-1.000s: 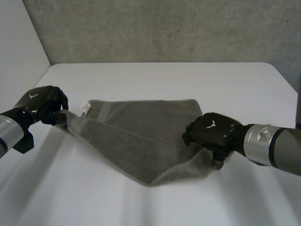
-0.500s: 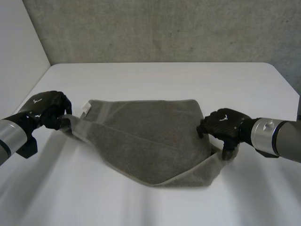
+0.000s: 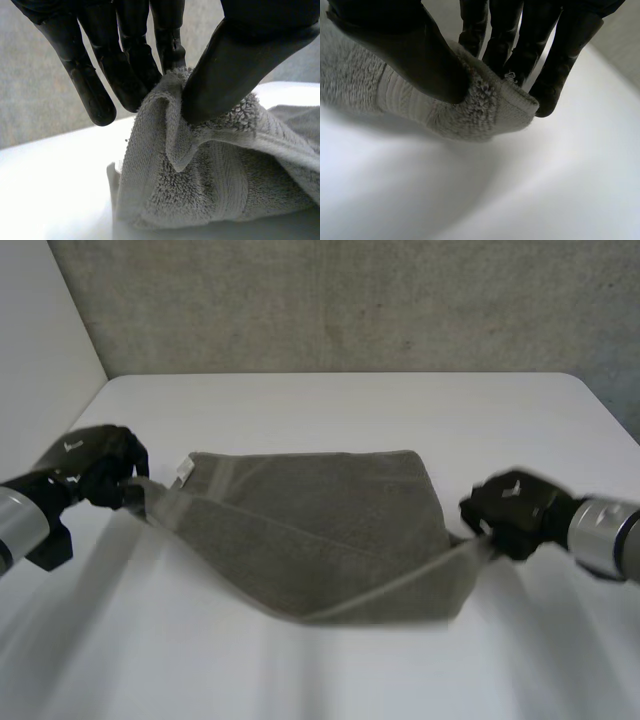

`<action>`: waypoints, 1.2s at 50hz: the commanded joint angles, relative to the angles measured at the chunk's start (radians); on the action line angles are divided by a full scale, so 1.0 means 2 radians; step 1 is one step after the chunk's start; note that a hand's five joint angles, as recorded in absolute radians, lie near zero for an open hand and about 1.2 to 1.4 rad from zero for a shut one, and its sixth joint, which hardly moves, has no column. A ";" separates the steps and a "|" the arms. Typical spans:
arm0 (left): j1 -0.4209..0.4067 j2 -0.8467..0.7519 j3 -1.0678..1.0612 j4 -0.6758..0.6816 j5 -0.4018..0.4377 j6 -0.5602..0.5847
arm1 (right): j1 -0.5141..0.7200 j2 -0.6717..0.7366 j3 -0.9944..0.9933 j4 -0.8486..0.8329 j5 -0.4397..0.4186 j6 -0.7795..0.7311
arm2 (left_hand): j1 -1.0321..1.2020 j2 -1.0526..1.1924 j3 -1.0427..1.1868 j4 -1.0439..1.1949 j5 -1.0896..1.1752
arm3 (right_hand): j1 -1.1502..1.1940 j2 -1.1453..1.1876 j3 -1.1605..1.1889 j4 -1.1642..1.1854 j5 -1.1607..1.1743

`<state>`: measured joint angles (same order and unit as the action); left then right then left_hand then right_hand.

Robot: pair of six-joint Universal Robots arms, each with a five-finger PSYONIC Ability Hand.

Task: Fold the towel.

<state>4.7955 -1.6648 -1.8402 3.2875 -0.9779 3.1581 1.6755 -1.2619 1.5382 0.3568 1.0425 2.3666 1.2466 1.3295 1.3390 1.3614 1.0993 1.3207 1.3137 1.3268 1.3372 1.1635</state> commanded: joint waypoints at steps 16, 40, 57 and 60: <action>0.067 0.145 0.211 -0.112 0.045 -0.267 | -0.142 -0.131 -0.310 0.086 -0.145 0.302 | 0.075 0.033 0.029 0.017 0.061 | 0.038 0.041 0.035 0.030 0.029; -0.038 -0.215 0.506 -0.185 -0.053 -0.261 | 0.041 0.210 -0.685 0.220 0.065 0.131 | 0.075 0.033 0.029 0.017 0.061 | 0.038 0.041 0.035 0.030 0.029; -0.050 -0.197 0.679 -0.080 -0.050 -0.333 | 0.017 0.160 -0.727 -0.001 0.021 0.414 | 0.075 0.033 0.029 0.017 0.061 | 0.038 0.041 0.035 0.030 0.029; -0.039 -0.199 0.592 -0.068 -0.042 -0.337 | 0.018 0.168 -0.664 0.025 -0.006 0.356 | 0.075 0.033 0.029 0.017 0.061 | 0.038 0.041 0.035 0.030 0.029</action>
<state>4.6832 -2.0544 -0.3880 3.0764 -1.0859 2.5453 1.7373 -0.9441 -0.0221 0.3154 1.1830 3.2257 1.2466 1.3325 1.3430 1.3617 1.0993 1.3213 1.3138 1.3425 1.3426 1.1635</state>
